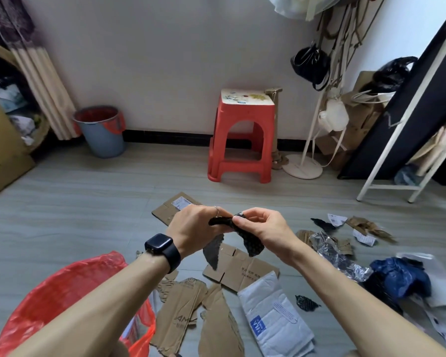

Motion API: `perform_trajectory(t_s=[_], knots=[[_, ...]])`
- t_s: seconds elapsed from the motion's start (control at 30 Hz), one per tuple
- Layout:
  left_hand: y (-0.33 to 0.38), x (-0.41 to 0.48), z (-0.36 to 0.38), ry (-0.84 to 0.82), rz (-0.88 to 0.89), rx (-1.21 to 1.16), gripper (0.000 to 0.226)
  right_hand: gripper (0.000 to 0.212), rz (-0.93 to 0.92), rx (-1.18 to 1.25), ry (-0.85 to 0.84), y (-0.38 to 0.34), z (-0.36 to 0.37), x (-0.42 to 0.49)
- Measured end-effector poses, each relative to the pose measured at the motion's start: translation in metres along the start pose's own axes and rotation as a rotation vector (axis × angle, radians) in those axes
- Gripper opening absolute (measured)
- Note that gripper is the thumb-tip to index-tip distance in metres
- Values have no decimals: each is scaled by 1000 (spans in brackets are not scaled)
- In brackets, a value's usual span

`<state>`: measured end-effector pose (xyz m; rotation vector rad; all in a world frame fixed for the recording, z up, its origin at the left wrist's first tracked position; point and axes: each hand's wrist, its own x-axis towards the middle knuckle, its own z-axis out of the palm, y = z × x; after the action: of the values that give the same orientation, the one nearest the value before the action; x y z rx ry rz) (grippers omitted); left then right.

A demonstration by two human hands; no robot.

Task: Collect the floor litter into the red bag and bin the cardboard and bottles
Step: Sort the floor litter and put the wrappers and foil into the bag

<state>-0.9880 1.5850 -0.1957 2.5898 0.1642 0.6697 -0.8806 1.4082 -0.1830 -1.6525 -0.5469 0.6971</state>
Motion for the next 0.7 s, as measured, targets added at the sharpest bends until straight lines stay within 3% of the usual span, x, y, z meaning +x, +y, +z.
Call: perform_trajectory(t_s=[0.07,0.2,0.33,0.4,0.57,0.7], knots=[[-1,0,-1,-47,-120,-118,29,36,-58,-178,25,1,-3,1],[-1,2,-2,-94,-364,-410,20,42,-134,-230,-98,5,-1,1],[-3,5,0,-45,-537,-561,15,74,-203,-436,-75,4,12,-3],[-5,6,-3,-67,-591,-620,17,78,-244,-501,-69,3,19,-3],[2,1,-13,-247,-671,-750,23,45,-393,-556,59,7,22,2],[-4,-4,-20,-287,-600,-730,23,15,-402,-550,54,12,23,3]])
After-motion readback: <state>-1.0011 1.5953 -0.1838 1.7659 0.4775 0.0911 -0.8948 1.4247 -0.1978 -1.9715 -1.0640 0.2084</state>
